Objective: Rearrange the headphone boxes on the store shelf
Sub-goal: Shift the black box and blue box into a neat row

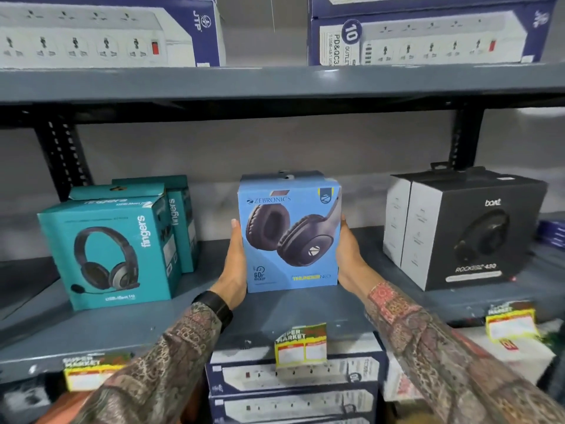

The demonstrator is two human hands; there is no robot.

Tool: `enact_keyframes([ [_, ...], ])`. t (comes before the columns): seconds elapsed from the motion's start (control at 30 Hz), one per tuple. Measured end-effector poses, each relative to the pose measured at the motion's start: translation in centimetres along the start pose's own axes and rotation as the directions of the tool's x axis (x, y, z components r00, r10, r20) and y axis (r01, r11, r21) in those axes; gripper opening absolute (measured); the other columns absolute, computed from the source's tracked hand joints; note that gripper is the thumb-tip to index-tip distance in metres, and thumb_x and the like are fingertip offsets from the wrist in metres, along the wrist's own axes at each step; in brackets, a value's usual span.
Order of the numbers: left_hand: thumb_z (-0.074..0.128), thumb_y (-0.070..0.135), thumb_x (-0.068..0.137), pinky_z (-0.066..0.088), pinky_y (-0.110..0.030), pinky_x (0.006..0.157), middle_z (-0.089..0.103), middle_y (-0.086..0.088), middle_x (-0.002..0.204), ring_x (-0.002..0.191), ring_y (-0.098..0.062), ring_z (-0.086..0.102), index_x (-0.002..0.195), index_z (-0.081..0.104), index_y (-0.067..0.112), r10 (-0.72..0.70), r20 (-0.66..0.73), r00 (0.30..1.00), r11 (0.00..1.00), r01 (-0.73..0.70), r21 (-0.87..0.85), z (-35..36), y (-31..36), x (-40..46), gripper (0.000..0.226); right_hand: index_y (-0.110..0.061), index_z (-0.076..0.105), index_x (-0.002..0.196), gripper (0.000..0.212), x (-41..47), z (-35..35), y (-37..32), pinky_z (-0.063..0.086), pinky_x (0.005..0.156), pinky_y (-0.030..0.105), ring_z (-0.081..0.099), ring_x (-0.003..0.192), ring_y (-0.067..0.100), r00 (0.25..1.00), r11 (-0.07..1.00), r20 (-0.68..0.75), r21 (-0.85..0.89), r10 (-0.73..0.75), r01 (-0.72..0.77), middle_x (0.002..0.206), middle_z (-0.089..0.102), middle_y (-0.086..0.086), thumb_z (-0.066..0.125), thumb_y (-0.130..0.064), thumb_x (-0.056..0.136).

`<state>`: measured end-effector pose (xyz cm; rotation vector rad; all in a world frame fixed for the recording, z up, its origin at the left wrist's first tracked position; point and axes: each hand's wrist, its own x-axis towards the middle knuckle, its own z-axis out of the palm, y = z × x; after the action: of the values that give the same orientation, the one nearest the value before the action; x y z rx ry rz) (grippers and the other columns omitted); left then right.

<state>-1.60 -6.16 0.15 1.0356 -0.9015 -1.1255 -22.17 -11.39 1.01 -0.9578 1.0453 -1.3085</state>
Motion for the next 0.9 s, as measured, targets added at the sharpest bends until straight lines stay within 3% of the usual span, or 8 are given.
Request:
enact_keyframes([
  [0.13, 0.029, 0.09, 0.097, 0.063, -0.042, 0.094, 0.088, -0.004, 0.126, 0.11, -0.026, 0.086, 0.125, 0.085, 0.039, 0.028, 0.008, 1.0, 0.999, -0.028, -0.015, -0.1, -0.7, -2.4, 0.081, -0.018, 0.072, 0.141, 0.071, -2.5, -1.0, 0.3, 0.048, 0.122, 0.056, 0.066, 0.138, 0.034, 1.0, 0.999, 0.004, -0.031, -0.024, 0.024, 0.147, 0.072, 0.013, 0.041, -0.072, 0.106],
  [0.43, 0.031, 0.093, 0.094, 0.068, -0.038, 0.077, 0.091, -0.001, 0.116, 0.099, -0.023, 0.089, 0.123, 0.084, 0.043, 0.007, -0.072, 0.997, 1.0, -0.009, -0.024, 0.8, -0.7, -6.1, 0.079, -0.023, 0.076, 0.135, 0.069, -5.8, -2.0, 0.4, 0.054, 0.116, 0.053, 0.071, 0.129, 0.03, 0.999, 0.999, 0.001, -0.02, -0.041, 0.041, 0.134, 0.08, 0.008, 0.04, -0.073, 0.105],
  [0.53, 0.031, 0.095, 0.092, 0.069, -0.035, 0.068, 0.091, -0.001, 0.11, 0.092, -0.023, 0.089, 0.112, 0.088, 0.046, -0.01, -0.106, 0.994, 0.999, 0.006, -0.041, 1.1, -0.4, -6.8, 0.077, -0.024, 0.072, 0.141, 0.072, -5.9, -2.2, 0.4, 0.048, 0.121, 0.055, 0.067, 0.136, 0.03, 0.999, 0.998, 0.011, -0.037, -0.052, 0.053, 0.143, 0.075, 0.008, 0.038, -0.075, 0.104],
  [0.67, 0.027, 0.092, 0.096, 0.068, -0.04, 0.081, 0.091, -0.002, 0.112, 0.098, -0.023, 0.089, 0.121, 0.083, 0.043, -0.022, -0.151, 0.988, 0.999, 0.016, -0.042, 1.5, 0.1, -7.9, 0.079, -0.021, 0.065, 0.15, 0.073, -6.1, -2.2, 0.1, 0.045, 0.124, 0.056, 0.061, 0.143, 0.032, 0.999, 0.999, 0.027, -0.001, -0.037, 0.037, 0.153, 0.068, 0.009, 0.039, -0.073, 0.105],
  [0.73, 0.022, 0.088, 0.1, 0.07, -0.037, 0.081, 0.09, -0.003, 0.118, 0.101, -0.019, 0.088, 0.121, 0.084, 0.041, -0.004, -0.116, 0.993, 1.0, 0.005, 0.001, 1.3, 0.3, -8.8, 0.081, -0.019, 0.069, 0.144, 0.07, -6.7, -2.4, 0.3, 0.052, 0.118, 0.054, 0.068, 0.135, 0.031, 0.995, 0.997, -0.067, 0.014, -0.071, 0.072, 0.144, 0.073, 0.008, 0.039, -0.07, 0.107],
  [0.77, 0.021, 0.085, 0.102, 0.069, -0.038, 0.09, 0.087, -0.003, 0.128, 0.112, -0.018, 0.085, 0.126, 0.084, 0.039, 0.009, -0.114, 0.993, 0.999, -0.004, 0.046, 0.9, 0.4, -9.5, 0.082, -0.019, 0.075, 0.133, 0.063, -7.4, -2.4, 0.7, 0.055, 0.112, 0.053, 0.072, 0.126, 0.03, 0.98, 0.992, -0.16, 0.02, -0.122, 0.127, 0.134, 0.078, 0.007, 0.041, -0.066, 0.107],
  [0.83, 0.025, 0.079, 0.106, 0.047, -0.049, 0.126, 0.065, -0.004, 0.162, 0.149, -0.022, 0.063, 0.156, 0.063, 0.029, 0.029, -0.147, 0.989, 0.992, -0.011, 0.122, -0.5, 0.6, -10.5, 0.08, -0.024, 0.076, 0.105, 0.043, -9.6, -2.5, 2.2, 0.057, 0.097, 0.045, 0.072, 0.103, 0.024, 0.884, 0.954, -0.378, 0.007, -0.276, 0.3, 0.11, 0.078, 0.003, 0.049, -0.057, 0.105],
  [0.9, 0.034, 0.066, 0.112, 0.03, -0.044, 0.133, 0.047, -0.005, 0.176, 0.163, -0.024, 0.044, 0.17, 0.043, 0.019, 0.078, -0.164, 0.983, 0.987, -0.054, 0.149, -2.7, 0.8, -11.6, 0.075, -0.031, 0.065, 0.088, 0.028, -12.3, -2.1, 4.3, 0.05, 0.078, 0.035, 0.058, 0.082, 0.016, 0.777, 0.878, -0.447, -0.041, -0.442, 0.476, 0.088, 0.064, -0.001, 0.052, -0.051, 0.101],
])
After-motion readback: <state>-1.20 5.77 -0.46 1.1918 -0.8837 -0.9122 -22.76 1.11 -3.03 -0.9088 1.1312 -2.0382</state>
